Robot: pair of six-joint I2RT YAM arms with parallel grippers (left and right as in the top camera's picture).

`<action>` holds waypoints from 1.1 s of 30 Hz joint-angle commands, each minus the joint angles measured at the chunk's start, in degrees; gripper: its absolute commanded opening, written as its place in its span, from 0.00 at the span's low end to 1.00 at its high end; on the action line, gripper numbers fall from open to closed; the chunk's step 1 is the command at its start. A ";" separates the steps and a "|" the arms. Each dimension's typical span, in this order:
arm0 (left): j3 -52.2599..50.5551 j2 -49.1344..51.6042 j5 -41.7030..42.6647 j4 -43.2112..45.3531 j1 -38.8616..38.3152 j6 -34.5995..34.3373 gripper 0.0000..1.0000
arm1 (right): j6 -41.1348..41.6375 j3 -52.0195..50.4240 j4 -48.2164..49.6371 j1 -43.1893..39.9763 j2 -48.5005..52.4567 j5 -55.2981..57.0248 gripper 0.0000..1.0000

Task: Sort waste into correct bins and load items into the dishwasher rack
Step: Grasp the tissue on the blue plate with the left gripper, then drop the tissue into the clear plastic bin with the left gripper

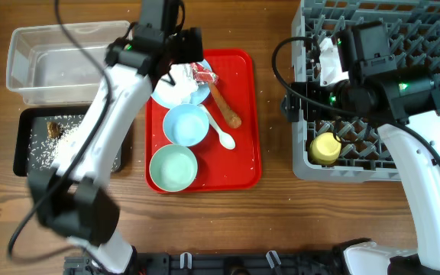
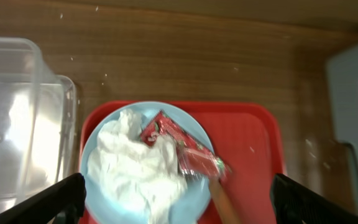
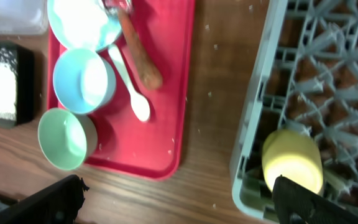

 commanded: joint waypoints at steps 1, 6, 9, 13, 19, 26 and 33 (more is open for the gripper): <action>1.31 9.57 -2.29 3.56 1.62 -5.49 0.95 | 0.68 -0.44 -1.11 0.00 0.39 2.80 1.00; 1.31 17.16 -1.99 5.95 1.62 -6.34 0.95 | 0.72 -0.63 -1.27 0.02 0.42 2.78 1.00; 1.31 20.59 -1.97 5.97 1.95 -7.93 0.95 | 0.70 -0.63 -1.29 0.02 0.42 2.80 1.00; 1.31 23.08 -1.36 6.05 2.32 -9.29 0.95 | 0.68 -0.63 -1.25 0.02 0.42 2.80 1.00; 1.31 27.43 1.18 6.62 2.27 -9.29 0.95 | 0.66 -0.63 -1.07 0.02 0.42 2.80 1.00; 1.29 29.49 1.27 6.38 2.25 -9.29 0.30 | 0.26 -0.63 -1.09 0.02 0.42 2.80 0.99; 1.81 27.85 1.51 4.52 2.32 -9.25 0.04 | 0.22 -0.63 -1.14 0.02 0.42 2.80 1.00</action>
